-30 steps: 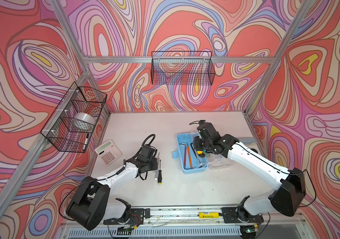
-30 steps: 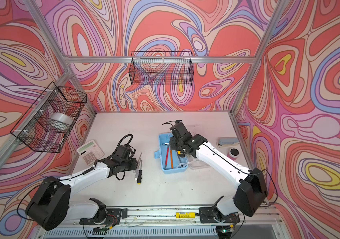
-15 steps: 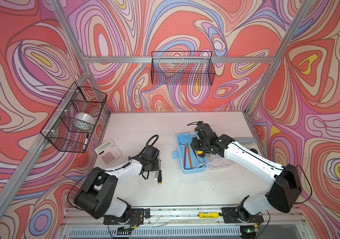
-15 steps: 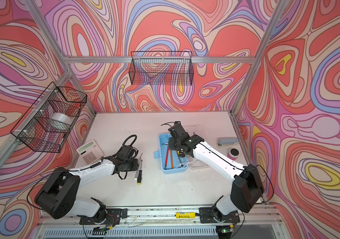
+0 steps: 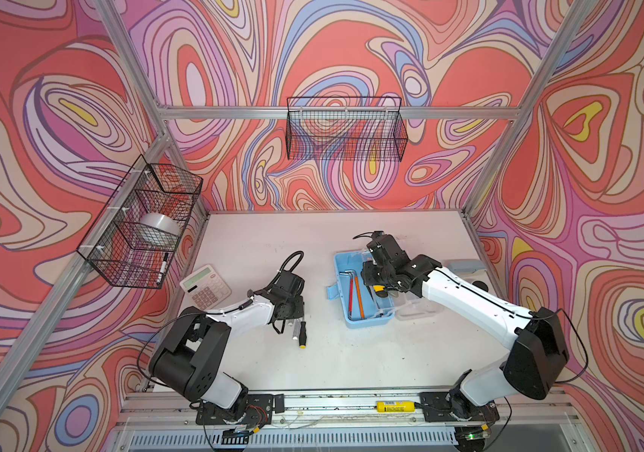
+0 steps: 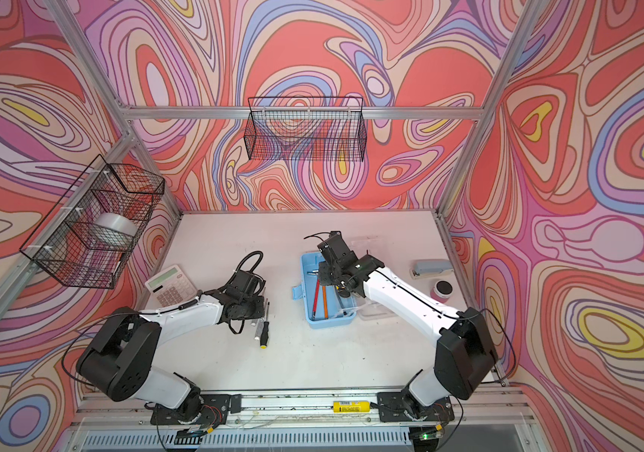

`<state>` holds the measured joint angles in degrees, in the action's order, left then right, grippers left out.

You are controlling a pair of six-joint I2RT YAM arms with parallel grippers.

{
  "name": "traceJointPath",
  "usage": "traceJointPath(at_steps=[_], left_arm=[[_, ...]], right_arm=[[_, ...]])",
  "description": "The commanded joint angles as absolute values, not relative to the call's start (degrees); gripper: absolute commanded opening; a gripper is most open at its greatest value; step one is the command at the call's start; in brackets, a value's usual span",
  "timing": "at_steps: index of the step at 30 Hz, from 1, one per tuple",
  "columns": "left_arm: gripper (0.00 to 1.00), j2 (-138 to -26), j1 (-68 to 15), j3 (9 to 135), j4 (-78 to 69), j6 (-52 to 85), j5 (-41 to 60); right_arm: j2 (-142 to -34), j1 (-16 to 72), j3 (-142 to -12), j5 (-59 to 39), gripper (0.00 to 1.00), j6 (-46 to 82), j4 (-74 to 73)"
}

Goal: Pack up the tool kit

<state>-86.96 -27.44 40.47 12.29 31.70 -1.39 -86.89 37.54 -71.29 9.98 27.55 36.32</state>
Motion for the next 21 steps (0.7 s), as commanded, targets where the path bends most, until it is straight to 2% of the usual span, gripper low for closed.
traceJointPath(at_steps=[1,10,17,21], left_arm=[[0.32,-89.1,-27.6,40.9,14.7,32.1,-3.1],[0.29,-90.4,-27.5,41.7,14.7,32.0,-3.6],[0.2,-91.4,-27.6,41.6,14.8,32.2,-3.3],[0.19,-91.5,-27.5,41.8,16.4,32.1,-3.8]], right_arm=[[-87.8,37.5,-70.7,10.5,0.29,27.5,35.2],[-87.8,37.5,-70.1,10.9,0.29,27.4,35.3],[-87.9,37.5,-69.6,11.5,0.29,27.0,35.1],[-88.3,37.5,-69.5,11.8,0.29,27.0,35.2]])
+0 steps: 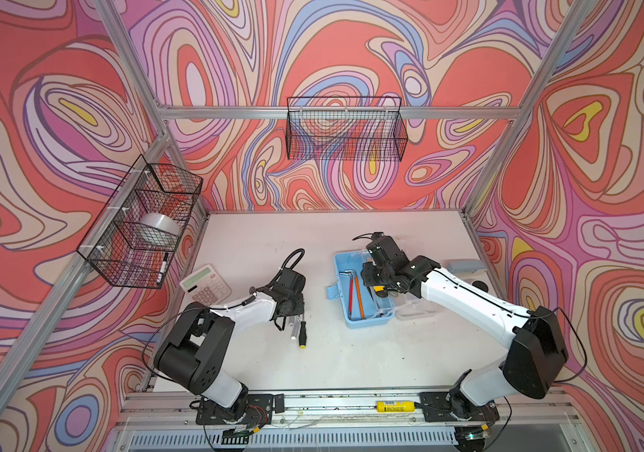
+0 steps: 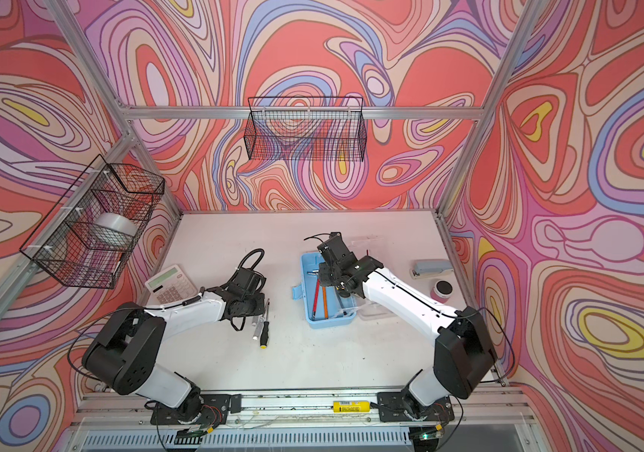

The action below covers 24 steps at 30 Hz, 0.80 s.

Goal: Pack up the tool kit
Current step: 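Close the left gripper on the clear-handled flat screwdriver and lift it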

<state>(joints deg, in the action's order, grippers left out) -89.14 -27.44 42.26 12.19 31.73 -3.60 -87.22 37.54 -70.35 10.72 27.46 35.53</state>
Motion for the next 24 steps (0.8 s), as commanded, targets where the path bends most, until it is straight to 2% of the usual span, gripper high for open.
traceJointPath(at_steps=[1,16,24], left_arm=[[0.19,-91.4,-27.6,42.0,16.7,32.1,-4.2],[0.15,-87.6,-27.5,47.5,21.9,30.3,-10.2],[0.12,-79.9,-27.6,49.9,25.6,30.5,-10.6]], right_arm=[[-88.3,37.5,-69.4,11.9,0.29,27.0,35.1],[-86.6,37.5,-69.3,13.8,0.29,28.0,33.0],[-83.3,37.5,-69.5,16.6,0.29,28.6,33.4]])
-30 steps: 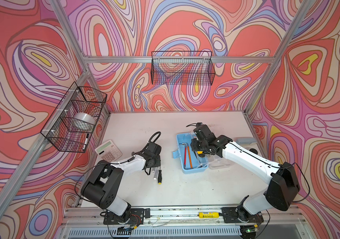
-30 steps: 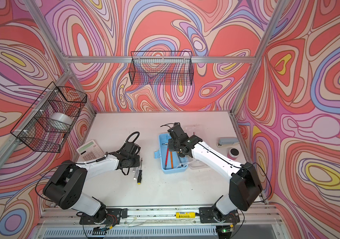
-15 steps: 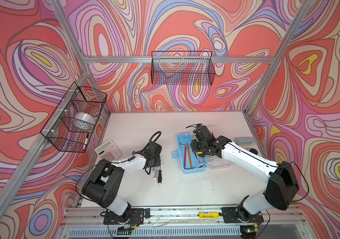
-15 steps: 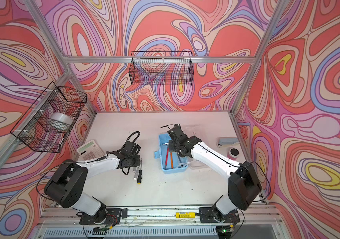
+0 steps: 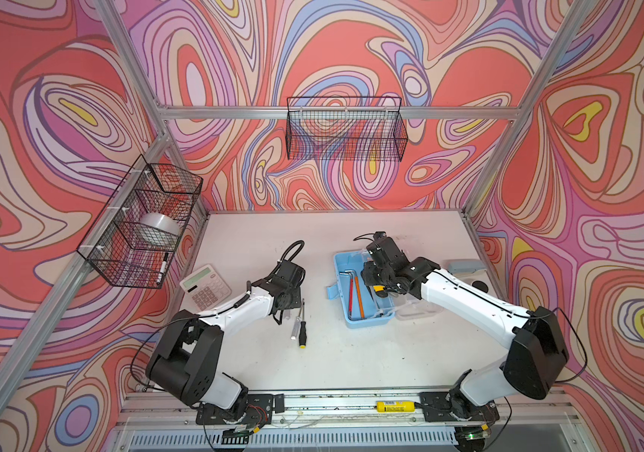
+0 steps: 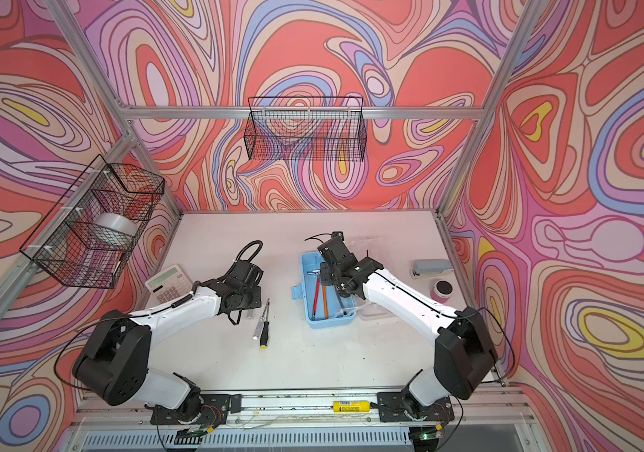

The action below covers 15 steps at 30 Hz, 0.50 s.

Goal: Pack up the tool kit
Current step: 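Close the left gripper on the clear-handled flat screwdriver and lift it, then carry the clear screwdriver into the box with the left gripper while the right moves aside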

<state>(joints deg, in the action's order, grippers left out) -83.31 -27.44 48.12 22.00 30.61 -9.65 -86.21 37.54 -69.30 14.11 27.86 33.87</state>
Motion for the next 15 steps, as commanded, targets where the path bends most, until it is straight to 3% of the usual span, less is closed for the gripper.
traceJointPath(at_steps=[1,9,15], left_arm=[[0.12,-78.4,-27.6,50.2,25.6,31.2,-9.3],[0.08,-69.6,-28.3,48.6,14.6,45.8,6.2],[0.08,-70.1,-36.4,51.2,4.0,54.6,5.0]], right_arm=[[-82.8,37.4,-69.3,17.0,0.3,28.9,33.3],[-78.7,37.1,-68.9,21.3,0.31,30.7,34.0],[-73.7,36.7,-67.3,23.7,0.31,31.5,33.2]])
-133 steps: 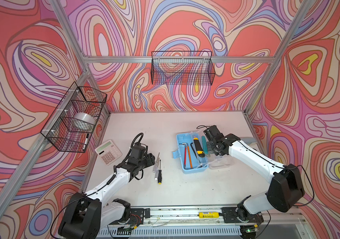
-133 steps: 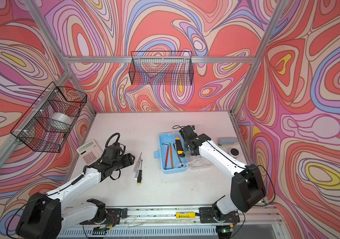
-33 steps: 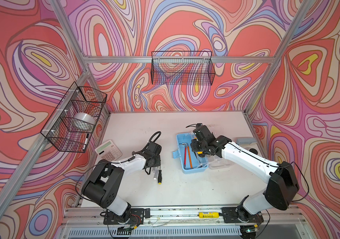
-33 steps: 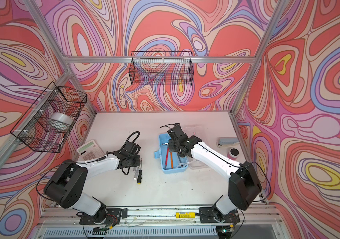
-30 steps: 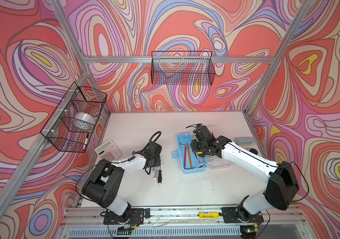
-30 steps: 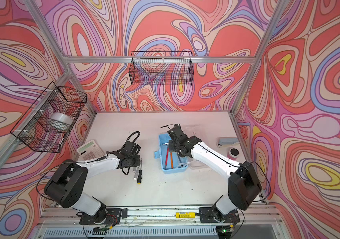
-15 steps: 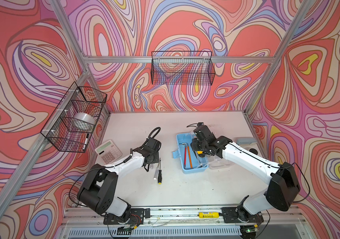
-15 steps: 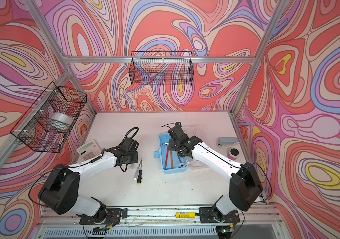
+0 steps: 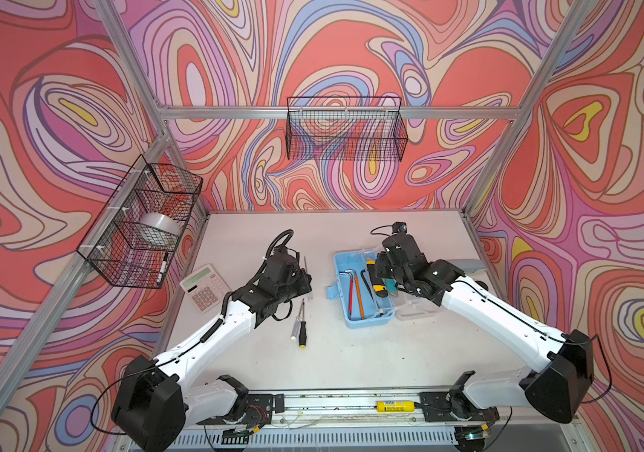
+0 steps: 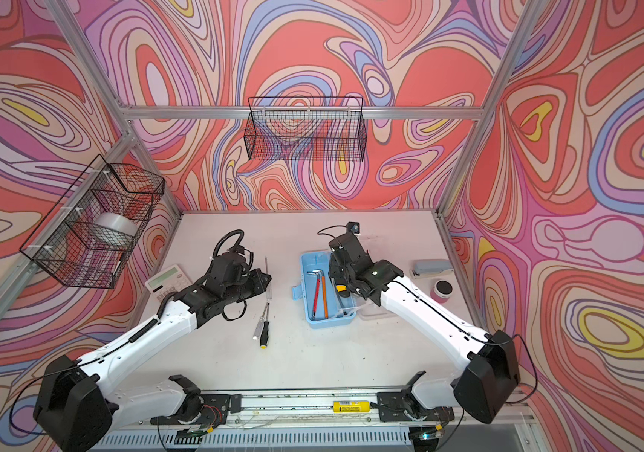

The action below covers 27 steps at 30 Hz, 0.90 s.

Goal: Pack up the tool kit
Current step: 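Carry the clear screwdriver into the box with the left gripper while the right moves aside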

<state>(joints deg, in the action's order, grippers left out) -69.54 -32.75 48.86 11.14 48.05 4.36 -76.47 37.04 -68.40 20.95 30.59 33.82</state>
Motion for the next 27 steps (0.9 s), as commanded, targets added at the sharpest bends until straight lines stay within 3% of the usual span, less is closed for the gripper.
traceJointPath(at_steps=[1,9,27], left_arm=[[0.08,-71.4,-38.8,52.4,2.7,54.8,3.2],[0.08,-89.7,-48.6,67.6,-4.2,56.1,3.8],[0.08,-113.8,-52.8,89.9,-5.4,60.8,7.9]], right_arm=[[-72.9,36.6,-67.0,24.1,0.31,31.5,33.0],[-66.5,36.3,-66.2,26.9,0.33,31.5,33.6],[-59.9,36.0,-66.0,30.3,0.34,29.8,36.4]])
